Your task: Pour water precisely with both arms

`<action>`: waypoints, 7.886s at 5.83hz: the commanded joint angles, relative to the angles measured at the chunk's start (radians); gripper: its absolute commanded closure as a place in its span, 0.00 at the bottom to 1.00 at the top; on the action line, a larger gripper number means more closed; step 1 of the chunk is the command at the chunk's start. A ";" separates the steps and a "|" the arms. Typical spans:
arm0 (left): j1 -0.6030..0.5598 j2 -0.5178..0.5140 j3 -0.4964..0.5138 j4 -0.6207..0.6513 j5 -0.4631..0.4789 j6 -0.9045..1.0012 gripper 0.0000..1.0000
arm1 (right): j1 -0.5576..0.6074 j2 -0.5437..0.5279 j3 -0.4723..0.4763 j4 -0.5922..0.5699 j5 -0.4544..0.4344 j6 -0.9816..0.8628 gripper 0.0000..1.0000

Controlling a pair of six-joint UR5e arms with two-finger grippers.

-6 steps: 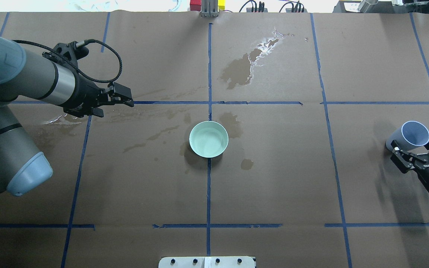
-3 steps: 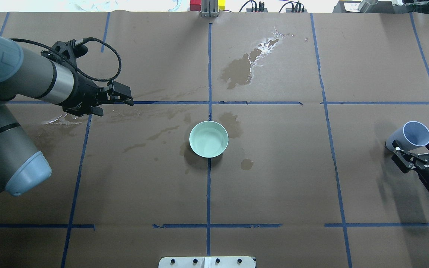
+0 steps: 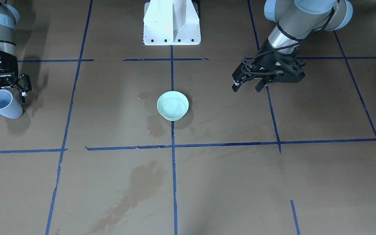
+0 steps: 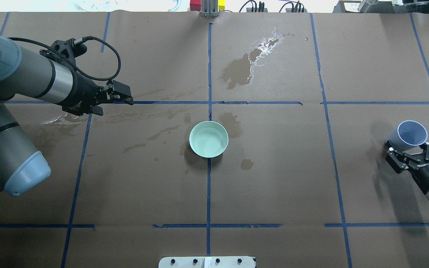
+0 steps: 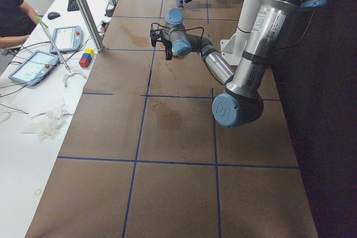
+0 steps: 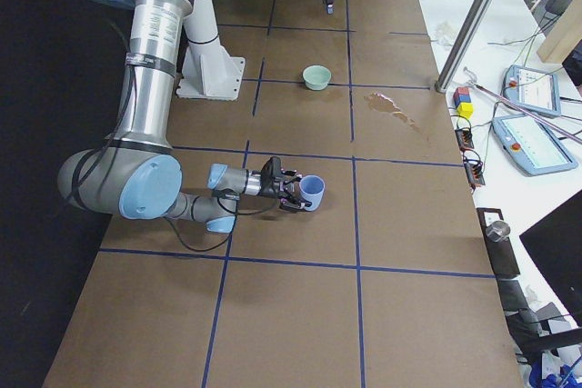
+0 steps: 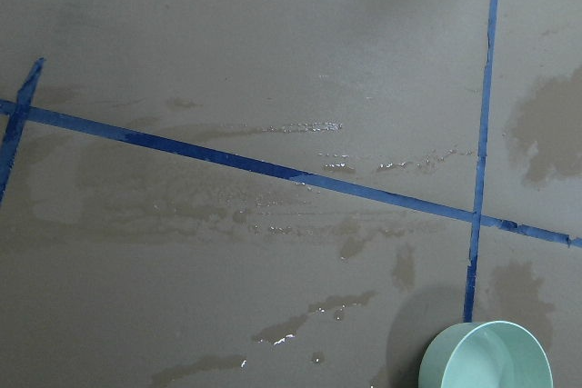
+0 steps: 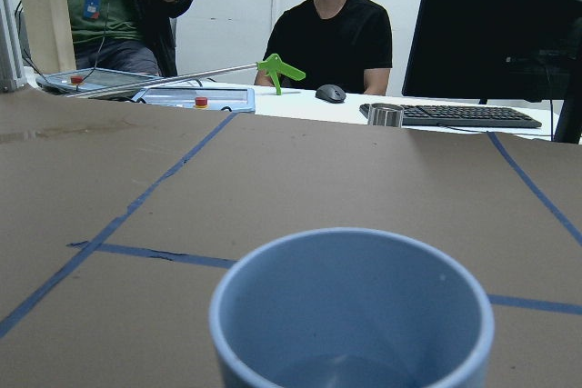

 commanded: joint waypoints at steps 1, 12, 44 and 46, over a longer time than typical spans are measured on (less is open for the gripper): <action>-0.001 0.000 -0.001 0.000 0.001 0.000 0.00 | 0.003 -0.003 -0.014 0.022 0.002 -0.005 0.02; -0.010 0.023 -0.036 0.000 0.000 0.000 0.00 | 0.050 0.055 -0.061 0.059 0.011 -0.045 0.53; -0.015 0.049 -0.058 0.000 0.001 -0.002 0.00 | -0.105 0.810 0.233 -1.472 -0.175 -0.927 0.95; -0.015 0.048 -0.058 0.000 0.001 -0.002 0.00 | -0.106 0.831 0.242 -1.472 -0.153 -0.608 0.95</action>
